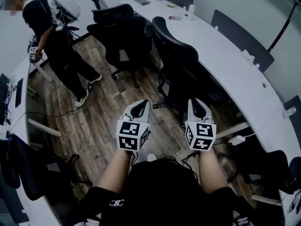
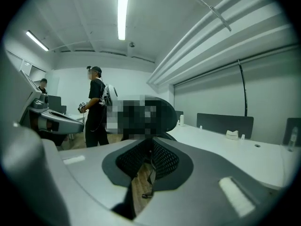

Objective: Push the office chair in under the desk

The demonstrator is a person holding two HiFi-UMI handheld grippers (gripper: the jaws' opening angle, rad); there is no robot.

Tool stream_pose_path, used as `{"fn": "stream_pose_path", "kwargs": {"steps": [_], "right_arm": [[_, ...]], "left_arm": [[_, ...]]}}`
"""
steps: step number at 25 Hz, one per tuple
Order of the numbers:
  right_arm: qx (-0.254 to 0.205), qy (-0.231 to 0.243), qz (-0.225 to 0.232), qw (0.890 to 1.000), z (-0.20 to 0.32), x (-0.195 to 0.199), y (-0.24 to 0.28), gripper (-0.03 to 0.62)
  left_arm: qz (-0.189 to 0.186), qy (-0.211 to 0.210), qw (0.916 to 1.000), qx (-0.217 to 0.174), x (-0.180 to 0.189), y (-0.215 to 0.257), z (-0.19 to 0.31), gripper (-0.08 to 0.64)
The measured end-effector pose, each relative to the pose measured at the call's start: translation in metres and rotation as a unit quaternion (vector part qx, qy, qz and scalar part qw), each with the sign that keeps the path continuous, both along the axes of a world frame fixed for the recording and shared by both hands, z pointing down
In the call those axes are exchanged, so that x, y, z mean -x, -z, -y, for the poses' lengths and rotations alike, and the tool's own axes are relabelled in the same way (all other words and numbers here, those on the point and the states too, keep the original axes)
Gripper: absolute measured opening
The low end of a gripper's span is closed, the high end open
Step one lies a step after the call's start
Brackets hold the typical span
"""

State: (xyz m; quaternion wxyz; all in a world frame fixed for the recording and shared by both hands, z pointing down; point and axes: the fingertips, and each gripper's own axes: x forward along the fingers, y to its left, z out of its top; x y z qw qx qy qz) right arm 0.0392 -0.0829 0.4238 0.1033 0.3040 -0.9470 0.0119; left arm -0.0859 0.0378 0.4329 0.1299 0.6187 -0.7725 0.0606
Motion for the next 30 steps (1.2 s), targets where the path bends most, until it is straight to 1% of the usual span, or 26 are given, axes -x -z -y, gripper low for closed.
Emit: {"fn": "stream_pose_path", "kwargs": {"steps": [5,10,13,17,19,20,22,24,26,28,30], "right_arm": [[-0.004,-0.015,-0.005,1.0,0.028,0.026,0.001,0.064],[-0.001,-0.027,-0.01,1.0,0.05,0.037,-0.002,0.066],[0.003,-0.025,-0.017,1.0,0.06,0.043,-0.005,0.072],[-0.003,-0.003,-0.038,0.999,0.075,0.054,-0.009,0.101],[-0.004,0.013,-0.055,0.998,0.084,0.061,-0.012,0.115],[-0.004,0.022,-0.064,0.998,0.089,0.064,-0.013,0.124],[-0.007,0.038,-0.085,0.996,0.1,0.072,-0.014,0.142],[-0.016,0.043,-0.103,0.994,0.11,0.079,-0.012,0.158],[-0.025,0.043,-0.117,0.992,0.121,0.085,-0.009,0.185],[-0.029,0.05,-0.134,0.989,0.133,0.09,-0.007,0.199],[-0.023,0.06,-0.143,0.988,0.144,0.093,-0.006,0.199]], "left_arm": [[-0.005,-0.007,0.9999,0.01,0.04,-0.005,0.025,0.008],[-0.009,-0.012,0.9997,0.019,0.062,-0.013,0.043,0.008],[-0.009,-0.02,0.9993,0.029,0.073,-0.021,0.052,0.008],[0.013,-0.057,0.9976,0.036,0.097,-0.025,0.073,0.008],[0.038,-0.08,0.9953,0.039,0.115,-0.022,0.088,0.008],[0.058,-0.091,0.9933,0.042,0.124,-0.021,0.097,0.008],[0.108,-0.116,0.9862,0.047,0.146,-0.019,0.118,0.008],[0.156,-0.147,0.9753,0.056,0.17,-0.018,0.143,0.008],[0.185,-0.183,0.9634,0.066,0.191,-0.019,0.169,0.015],[0.208,-0.213,0.9518,0.075,0.208,-0.018,0.193,0.099],[0.238,-0.235,0.9387,0.084,0.224,-0.014,0.216,0.132]]}}
